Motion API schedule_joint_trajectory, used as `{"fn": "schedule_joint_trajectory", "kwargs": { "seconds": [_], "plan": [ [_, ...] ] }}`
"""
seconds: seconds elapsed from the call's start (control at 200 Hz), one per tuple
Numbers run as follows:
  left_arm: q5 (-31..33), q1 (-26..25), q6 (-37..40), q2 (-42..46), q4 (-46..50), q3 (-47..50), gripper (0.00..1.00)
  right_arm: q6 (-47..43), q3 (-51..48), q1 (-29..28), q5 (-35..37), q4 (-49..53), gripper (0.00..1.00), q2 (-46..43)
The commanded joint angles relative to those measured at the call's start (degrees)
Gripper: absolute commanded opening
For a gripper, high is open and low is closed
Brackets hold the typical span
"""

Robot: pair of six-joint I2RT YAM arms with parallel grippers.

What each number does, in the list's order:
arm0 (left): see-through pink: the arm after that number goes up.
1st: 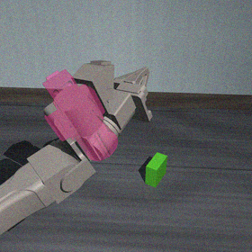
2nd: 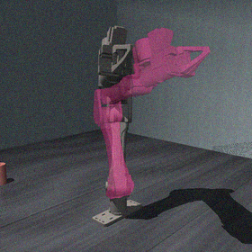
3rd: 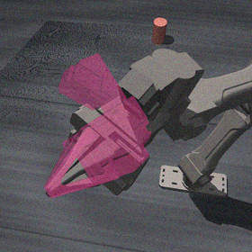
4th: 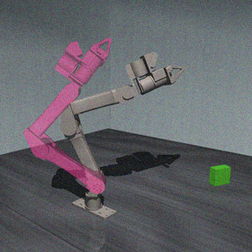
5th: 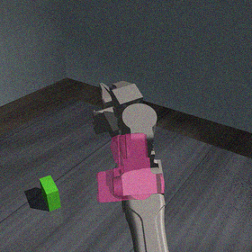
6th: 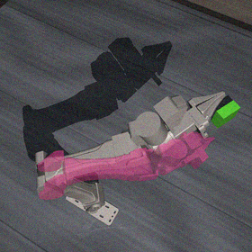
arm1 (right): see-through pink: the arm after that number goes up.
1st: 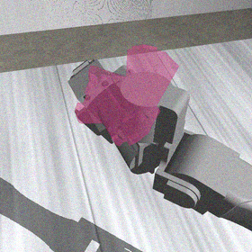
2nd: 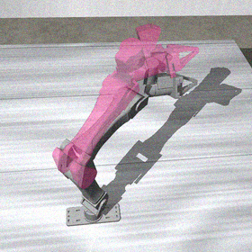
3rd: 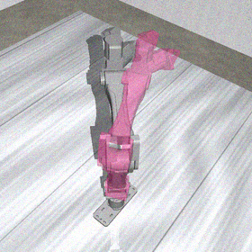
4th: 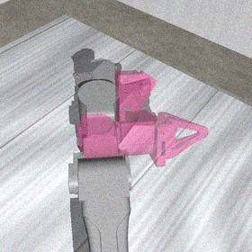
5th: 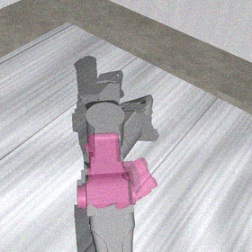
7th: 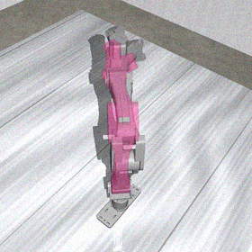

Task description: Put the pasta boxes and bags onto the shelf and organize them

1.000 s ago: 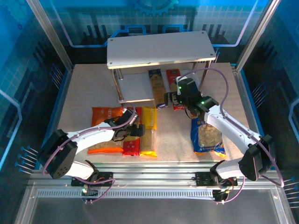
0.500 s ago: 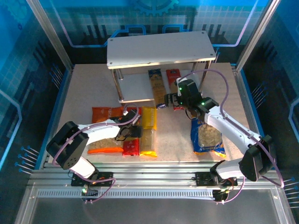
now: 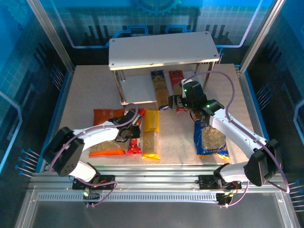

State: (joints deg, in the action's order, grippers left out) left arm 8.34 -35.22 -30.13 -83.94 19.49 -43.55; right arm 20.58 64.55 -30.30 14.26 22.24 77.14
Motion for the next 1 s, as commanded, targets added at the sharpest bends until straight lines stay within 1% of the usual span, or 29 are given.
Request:
{"fn": "schedule_joint_trajectory", "kwargs": {
  "seconds": [0.0,0.27,0.36,0.455,0.705,0.996],
  "plan": [
    [-3.88,0.20,0.17,4.76,1.82,0.23,0.00,0.89,-0.74,0.60,-0.99,-0.90,0.88,-1.29],
    [-3.21,0.34,2.42,13.36,9.26,-5.15,0.00,1.15,-1.00,0.53,-1.08,-1.01,0.88,-1.56],
    [-2.98,0.42,3.18,14.71,9.11,-6.98,0.00,1.32,-1.08,0.44,-1.34,-1.03,0.88,-1.56],
    [-2.89,0.75,3.89,15.04,6.87,-8.70,0.00,1.55,-1.09,0.40,-1.59,-1.07,0.88,-1.39],
    [-1.53,3.10,7.13,10.27,1.40,-15.62,0.00,1.28,-0.81,-0.72,-1.83,-0.12,0.88,-0.90],
    [1.05,9.24,10.74,-0.33,-5.76,-23.67,0.00,1.32,-1.30,-2.65,-1.96,1.58,0.88,-0.92]
  ]
}}
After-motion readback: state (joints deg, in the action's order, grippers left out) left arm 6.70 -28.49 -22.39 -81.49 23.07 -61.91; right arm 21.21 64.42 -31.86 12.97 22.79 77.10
